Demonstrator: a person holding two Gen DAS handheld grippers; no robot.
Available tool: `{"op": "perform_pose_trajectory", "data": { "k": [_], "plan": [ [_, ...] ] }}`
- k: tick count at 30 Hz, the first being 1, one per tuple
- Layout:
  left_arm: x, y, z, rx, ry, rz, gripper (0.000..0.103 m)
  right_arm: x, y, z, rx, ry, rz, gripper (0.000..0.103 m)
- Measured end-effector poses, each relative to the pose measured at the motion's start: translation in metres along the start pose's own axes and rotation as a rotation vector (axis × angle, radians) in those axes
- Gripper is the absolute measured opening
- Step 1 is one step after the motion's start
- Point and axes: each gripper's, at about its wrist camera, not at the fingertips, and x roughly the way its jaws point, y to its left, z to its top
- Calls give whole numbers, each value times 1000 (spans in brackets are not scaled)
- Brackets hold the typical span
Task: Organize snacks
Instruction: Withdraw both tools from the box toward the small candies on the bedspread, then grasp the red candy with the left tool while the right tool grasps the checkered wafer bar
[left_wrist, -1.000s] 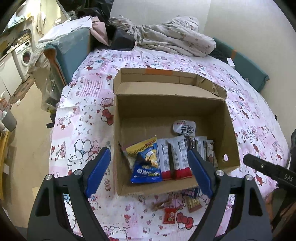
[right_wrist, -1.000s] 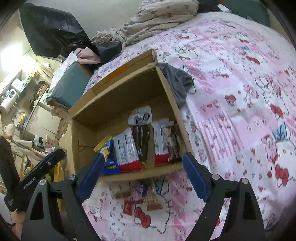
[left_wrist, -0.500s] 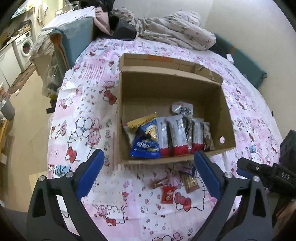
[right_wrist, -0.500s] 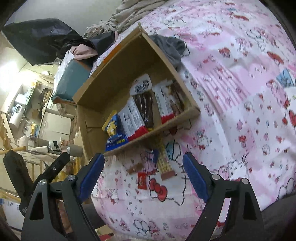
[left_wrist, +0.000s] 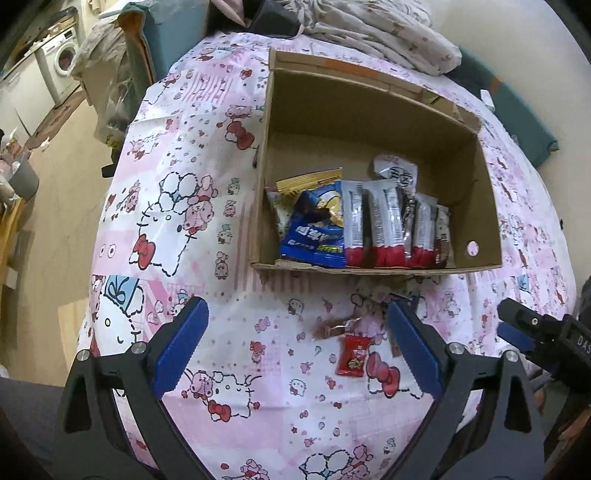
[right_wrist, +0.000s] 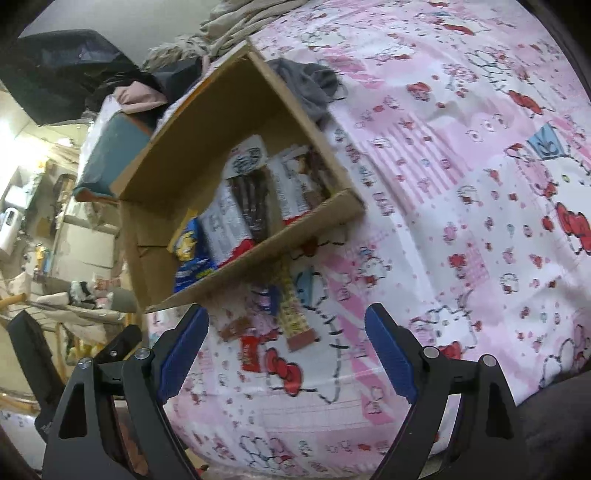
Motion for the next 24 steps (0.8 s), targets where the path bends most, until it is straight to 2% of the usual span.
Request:
{"op": "perform_pose_trajectory", "data": {
  "k": [2, 6, 9, 12, 14, 16, 20, 21, 24],
  "plan": [
    [5, 2, 0, -5, 6, 11, 95, 0, -7, 1, 27, 0, -8, 89],
    [15, 5, 2, -16, 34, 5, 81, -2, -18, 6, 98, -2, 36, 89],
    [25, 1, -2, -1, 68, -7, 78, -1, -19, 9, 109, -5, 38, 89],
    [40, -14, -11, 42, 126, -31, 71, 3, -17, 10, 110, 6, 44, 89],
    [55, -28, -21, 75, 189, -51, 70, 5, -15, 10, 104, 10, 44, 89],
    [66, -39, -29, 104, 219, -52, 61, 5, -14, 9, 96, 14, 39, 89],
    [88, -62, -44, 220, 272, -48, 59, 7, -16, 9, 97, 24, 29, 89],
    [92, -65, -47, 246, 276, -38, 56, 7, -16, 8, 99, 26, 29, 89],
    [99, -65, -51, 267, 296, -21, 26, 8, -17, 8, 96, 28, 26, 89]
  ]
}}
